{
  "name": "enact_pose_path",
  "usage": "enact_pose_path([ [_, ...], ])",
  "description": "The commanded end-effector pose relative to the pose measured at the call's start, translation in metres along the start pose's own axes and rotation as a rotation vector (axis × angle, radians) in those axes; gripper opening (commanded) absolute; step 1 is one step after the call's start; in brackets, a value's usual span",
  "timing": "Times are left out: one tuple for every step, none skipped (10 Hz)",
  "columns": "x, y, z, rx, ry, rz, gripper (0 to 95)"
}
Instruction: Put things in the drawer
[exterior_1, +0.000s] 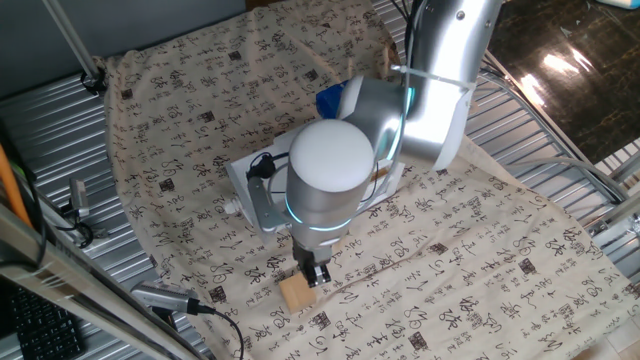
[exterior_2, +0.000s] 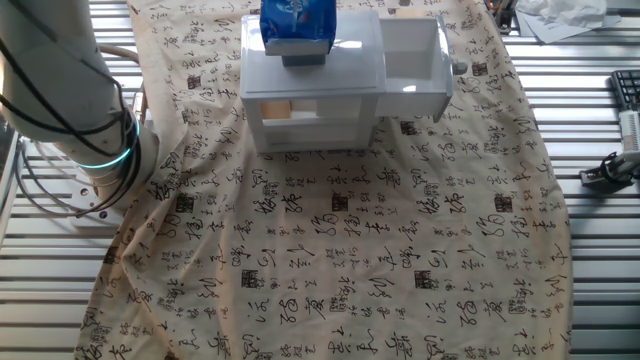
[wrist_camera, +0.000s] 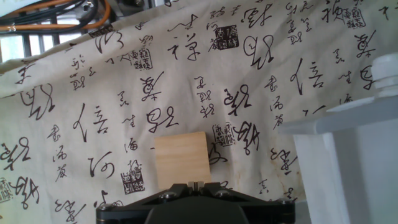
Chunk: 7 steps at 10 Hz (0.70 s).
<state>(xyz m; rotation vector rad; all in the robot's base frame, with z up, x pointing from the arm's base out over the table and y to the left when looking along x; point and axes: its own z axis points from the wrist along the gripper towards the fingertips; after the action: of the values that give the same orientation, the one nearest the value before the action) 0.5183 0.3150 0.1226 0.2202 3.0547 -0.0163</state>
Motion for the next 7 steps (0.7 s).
enact_pose_path([
  [-0.0001,0.0009,0.0006,-0.001,0.002,-0.005,0.0],
  [0.0001,0.0006,0.001,-0.002,0.002,-0.008,0.0],
  [0.0002,0.0007,0.001,-0.003,0.002,-0.01,0.0],
  [0.0002,0.0007,0.001,-0.004,0.002,-0.01,0.0],
  [0.0002,0.0007,0.001,-0.005,0.003,-0.011,0.0],
  [0.0002,0.0007,0.001,-0.008,-0.011,-0.035,0.0],
  [0.0002,0.0007,0.001,-0.01,-0.021,-0.059,0.0],
])
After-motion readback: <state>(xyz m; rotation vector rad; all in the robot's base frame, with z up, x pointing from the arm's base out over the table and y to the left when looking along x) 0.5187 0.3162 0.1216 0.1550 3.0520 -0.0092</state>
